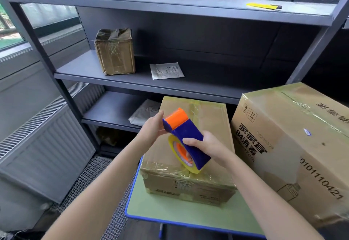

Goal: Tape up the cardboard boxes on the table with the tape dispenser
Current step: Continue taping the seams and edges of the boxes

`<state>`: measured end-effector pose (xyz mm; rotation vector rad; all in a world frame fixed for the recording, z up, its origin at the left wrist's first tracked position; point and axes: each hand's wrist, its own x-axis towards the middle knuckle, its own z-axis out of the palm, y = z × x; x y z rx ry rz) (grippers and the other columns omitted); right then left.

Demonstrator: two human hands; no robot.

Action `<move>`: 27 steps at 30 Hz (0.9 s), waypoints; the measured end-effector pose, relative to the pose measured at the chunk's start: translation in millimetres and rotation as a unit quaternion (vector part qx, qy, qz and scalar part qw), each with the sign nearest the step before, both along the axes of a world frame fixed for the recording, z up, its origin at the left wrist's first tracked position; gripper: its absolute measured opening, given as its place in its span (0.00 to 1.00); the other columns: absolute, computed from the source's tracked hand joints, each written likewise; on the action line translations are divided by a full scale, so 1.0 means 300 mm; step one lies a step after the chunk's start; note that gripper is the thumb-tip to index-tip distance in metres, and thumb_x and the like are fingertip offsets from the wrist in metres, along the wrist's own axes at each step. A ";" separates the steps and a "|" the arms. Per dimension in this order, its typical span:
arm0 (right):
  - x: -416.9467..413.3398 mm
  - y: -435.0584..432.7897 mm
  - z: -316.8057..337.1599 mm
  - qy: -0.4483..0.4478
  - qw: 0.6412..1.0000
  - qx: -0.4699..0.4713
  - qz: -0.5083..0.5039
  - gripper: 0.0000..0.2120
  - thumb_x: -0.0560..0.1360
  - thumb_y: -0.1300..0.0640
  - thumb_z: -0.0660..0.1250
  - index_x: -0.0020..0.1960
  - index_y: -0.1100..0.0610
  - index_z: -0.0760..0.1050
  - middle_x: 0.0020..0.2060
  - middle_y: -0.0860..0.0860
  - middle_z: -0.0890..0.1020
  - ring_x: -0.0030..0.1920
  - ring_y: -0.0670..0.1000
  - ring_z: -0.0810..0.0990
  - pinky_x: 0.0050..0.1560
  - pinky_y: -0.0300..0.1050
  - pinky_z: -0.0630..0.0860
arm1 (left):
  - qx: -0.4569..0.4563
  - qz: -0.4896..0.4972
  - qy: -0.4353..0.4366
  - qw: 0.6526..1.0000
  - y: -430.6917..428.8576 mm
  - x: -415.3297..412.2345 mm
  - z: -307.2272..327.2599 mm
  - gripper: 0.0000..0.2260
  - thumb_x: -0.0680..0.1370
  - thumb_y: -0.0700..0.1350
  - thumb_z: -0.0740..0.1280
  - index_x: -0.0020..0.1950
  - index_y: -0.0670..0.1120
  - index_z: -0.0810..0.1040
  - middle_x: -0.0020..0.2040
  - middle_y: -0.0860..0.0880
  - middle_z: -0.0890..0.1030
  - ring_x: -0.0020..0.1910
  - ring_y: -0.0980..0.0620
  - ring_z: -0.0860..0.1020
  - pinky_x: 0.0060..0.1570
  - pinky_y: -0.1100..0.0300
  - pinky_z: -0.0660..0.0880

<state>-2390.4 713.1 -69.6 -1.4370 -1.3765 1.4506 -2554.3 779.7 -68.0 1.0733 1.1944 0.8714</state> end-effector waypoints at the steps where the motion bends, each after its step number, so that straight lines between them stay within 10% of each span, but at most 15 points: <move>1: 0.004 0.002 0.001 -0.021 1.000 -0.005 0.010 0.17 0.65 0.44 0.72 0.41 0.57 0.74 0.30 0.49 0.82 0.31 0.47 0.80 0.39 0.42 0.76 | -0.033 -0.001 -0.026 0.999 -0.003 0.002 0.011 0.16 0.82 0.51 0.55 0.44 0.42 0.75 0.42 0.42 0.80 0.43 0.47 0.80 0.48 0.56 0.77; 15: 0.129 0.025 0.048 -0.103 0.990 -0.046 0.078 0.23 0.66 0.39 0.70 0.47 0.58 0.74 0.44 0.57 0.83 0.41 0.53 0.81 0.37 0.36 0.77 | -0.096 -0.153 0.007 0.984 0.026 -0.055 0.034 0.08 0.79 0.36 0.60 0.44 0.37 0.78 0.41 0.39 0.77 0.41 0.47 0.78 0.36 0.63 0.79; 27: 0.141 0.080 0.074 -0.185 0.968 -0.064 0.157 0.25 0.62 0.37 0.68 0.48 0.55 0.74 0.42 0.51 0.83 0.41 0.49 0.81 0.44 0.40 0.76 | -0.070 -0.066 0.042 0.994 -0.010 -0.048 -0.023 0.12 0.76 0.29 0.59 0.36 0.40 0.73 0.30 0.45 0.75 0.28 0.55 0.74 0.31 0.68 0.76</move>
